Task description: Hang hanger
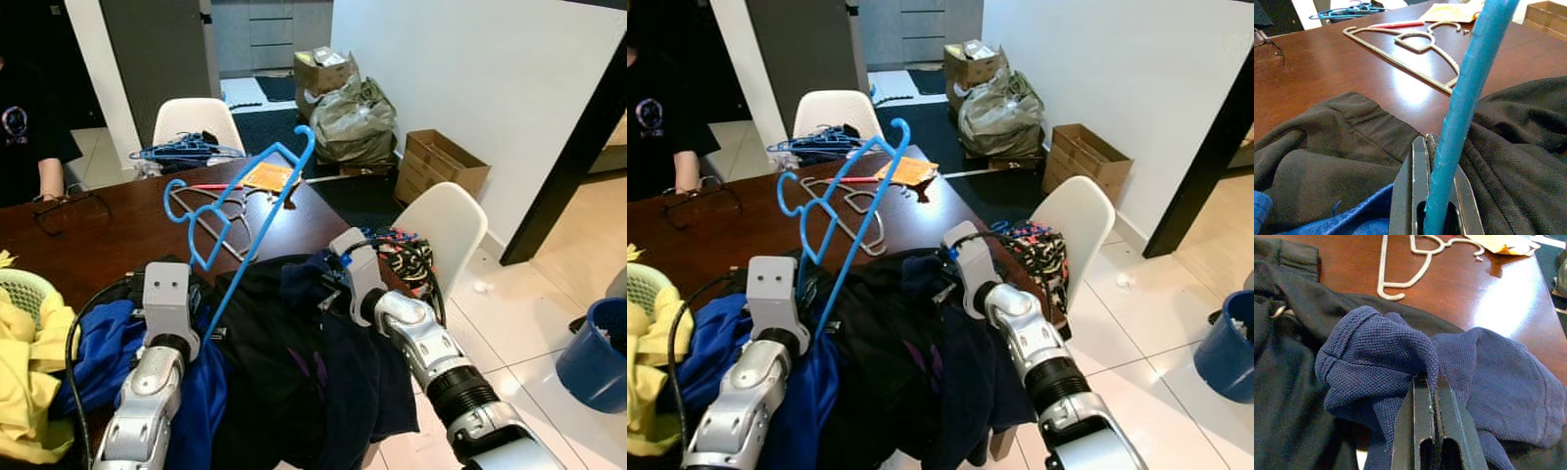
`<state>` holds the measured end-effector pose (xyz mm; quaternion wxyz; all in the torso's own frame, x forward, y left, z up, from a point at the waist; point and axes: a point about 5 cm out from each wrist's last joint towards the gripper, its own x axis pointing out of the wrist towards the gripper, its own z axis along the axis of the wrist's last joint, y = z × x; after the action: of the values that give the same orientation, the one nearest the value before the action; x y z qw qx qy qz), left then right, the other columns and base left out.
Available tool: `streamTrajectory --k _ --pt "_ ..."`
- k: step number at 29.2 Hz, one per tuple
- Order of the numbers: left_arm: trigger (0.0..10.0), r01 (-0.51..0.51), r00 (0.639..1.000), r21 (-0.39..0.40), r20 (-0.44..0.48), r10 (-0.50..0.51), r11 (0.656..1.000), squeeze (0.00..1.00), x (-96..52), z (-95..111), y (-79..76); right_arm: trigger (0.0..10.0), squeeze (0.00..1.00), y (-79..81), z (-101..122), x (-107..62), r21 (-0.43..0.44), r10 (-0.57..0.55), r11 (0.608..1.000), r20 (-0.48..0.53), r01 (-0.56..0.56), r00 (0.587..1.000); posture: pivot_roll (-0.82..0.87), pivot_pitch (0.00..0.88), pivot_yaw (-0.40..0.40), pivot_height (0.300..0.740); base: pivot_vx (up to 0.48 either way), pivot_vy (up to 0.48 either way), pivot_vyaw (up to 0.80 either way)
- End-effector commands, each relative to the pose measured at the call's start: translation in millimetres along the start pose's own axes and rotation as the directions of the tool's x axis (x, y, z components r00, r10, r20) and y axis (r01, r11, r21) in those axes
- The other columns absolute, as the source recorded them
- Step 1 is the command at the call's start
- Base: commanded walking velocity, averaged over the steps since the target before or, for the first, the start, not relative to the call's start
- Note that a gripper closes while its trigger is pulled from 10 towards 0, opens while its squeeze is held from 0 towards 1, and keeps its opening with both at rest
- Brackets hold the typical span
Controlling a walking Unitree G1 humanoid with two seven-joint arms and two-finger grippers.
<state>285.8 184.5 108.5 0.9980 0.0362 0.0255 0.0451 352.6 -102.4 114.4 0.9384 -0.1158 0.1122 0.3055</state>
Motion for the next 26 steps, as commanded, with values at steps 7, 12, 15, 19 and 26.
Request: streamTrajectory --k 7,12,15,19,26 --pt "10.0 -0.01 0.999 0.04 -0.049 0.012 0.999 0.0 -1.5 -12 7.6 10.0 0.0 2.8 -8 0.4 0.013 -0.003 1.0 -0.031 0.003 1.0 0.06 0.0 0.005 0.74 0.0 0.0 0.0" --pt "10.0 -0.003 0.998 0.052 -0.057 0.006 0.999 0.0 -1.9 -14 8.8 10.0 0.0 6.8 -8 1.8 0.03 0.003 1.0 -0.024 -0.003 1.0 0.07 0.0 0.002 0.74 0.0 0.0 0.0" --pt "10.0 -0.001 0.998 0.057 -0.06 0.004 0.998 0.0 -2.3 -15 9.3 10.0 0.0 8.5 -8 2.1 0.035 0.008 0.999 -0.024 -0.007 1.0 0.06 0.0 -0.005 0.74 0.0 0.0 0.0" --pt "10.0 -0.004 0.998 0.056 -0.065 0.007 0.998 0.0 -3.6 -18 9.7 10.0 0.0 8.9 -9 1.6 0.039 0.012 0.999 -0.022 -0.012 1.0 0.06 0.0 -0.01 0.74 0.0 0.0 0.0" --pt "10.0 -0.001 0.998 0.052 -0.069 0.005 0.999 0.0 -4.9 -20 8.4 10.0 0.0 8.2 -8 1.3 0.046 0.012 0.999 -0.018 -0.011 1.0 0.06 0.0 -0.007 0.74 0.0 0.0 0.0"
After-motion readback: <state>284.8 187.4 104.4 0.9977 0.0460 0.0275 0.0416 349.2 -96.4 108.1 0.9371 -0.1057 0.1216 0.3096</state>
